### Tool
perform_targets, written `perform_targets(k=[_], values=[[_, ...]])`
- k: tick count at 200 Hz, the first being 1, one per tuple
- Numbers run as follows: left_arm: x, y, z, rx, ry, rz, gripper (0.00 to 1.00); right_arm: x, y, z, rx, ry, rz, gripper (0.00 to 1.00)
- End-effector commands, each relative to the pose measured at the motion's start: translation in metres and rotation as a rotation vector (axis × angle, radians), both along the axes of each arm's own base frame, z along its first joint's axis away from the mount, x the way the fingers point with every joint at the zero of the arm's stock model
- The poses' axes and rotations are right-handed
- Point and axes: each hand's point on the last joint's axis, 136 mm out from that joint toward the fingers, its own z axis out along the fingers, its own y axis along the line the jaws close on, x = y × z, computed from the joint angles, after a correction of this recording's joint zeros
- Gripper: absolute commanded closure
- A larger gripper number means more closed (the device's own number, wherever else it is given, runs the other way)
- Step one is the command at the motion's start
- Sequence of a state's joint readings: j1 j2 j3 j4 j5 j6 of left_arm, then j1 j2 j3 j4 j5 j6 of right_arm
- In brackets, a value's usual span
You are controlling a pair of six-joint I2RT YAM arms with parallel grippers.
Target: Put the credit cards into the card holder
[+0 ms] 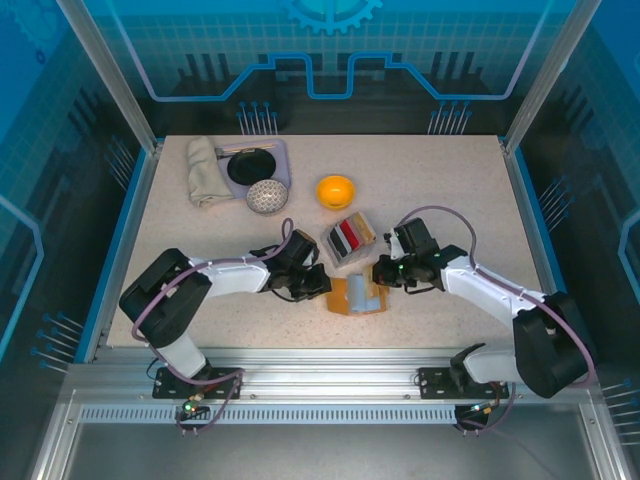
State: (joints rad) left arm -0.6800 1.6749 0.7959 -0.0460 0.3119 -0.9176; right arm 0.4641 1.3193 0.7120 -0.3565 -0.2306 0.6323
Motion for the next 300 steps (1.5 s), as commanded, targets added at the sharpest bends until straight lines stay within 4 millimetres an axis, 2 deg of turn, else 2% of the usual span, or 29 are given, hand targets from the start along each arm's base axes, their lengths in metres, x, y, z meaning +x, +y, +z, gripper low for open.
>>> perform_targets(k=[1,68,102,125,136,163,211,233,256,300], values=[[-0.001,-0.010,0.001,-0.019,0.014,-0.013,0.90,0.004,0.013,0.003,0.075,0.021,-0.001,1.00],[-0.001,-0.010,-0.004,-0.024,0.019,0.003,0.91,0.006,0.023,0.007,0.127,0.037,0.005,1.00],[-0.001,-0.009,0.000,-0.024,0.005,0.015,0.93,0.006,-0.012,0.008,-0.076,0.015,-0.058,1.00],[0.001,-0.011,0.011,-0.046,-0.025,0.005,0.95,0.006,-0.033,0.014,-0.171,-0.009,-0.064,1.00],[0.003,-0.014,0.022,-0.066,-0.051,-0.003,0.96,0.006,-0.034,0.018,-0.162,-0.017,-0.060,0.99],[0.005,-0.020,0.039,-0.100,-0.090,-0.025,0.99,0.007,-0.025,0.033,-0.084,-0.046,-0.040,0.99],[0.005,-0.025,0.037,-0.111,-0.077,-0.016,1.00,0.009,0.004,0.060,0.088,-0.077,-0.005,0.99],[0.005,-0.032,0.048,-0.138,-0.092,-0.015,1.00,0.008,0.011,0.068,0.108,-0.077,0.008,0.98],[0.007,-0.037,0.054,-0.150,-0.099,-0.003,1.00,0.005,0.016,0.062,0.102,-0.043,-0.008,0.99],[0.007,-0.035,0.044,-0.172,-0.074,0.050,1.00,0.002,0.037,0.045,0.139,0.000,-0.022,0.98]])
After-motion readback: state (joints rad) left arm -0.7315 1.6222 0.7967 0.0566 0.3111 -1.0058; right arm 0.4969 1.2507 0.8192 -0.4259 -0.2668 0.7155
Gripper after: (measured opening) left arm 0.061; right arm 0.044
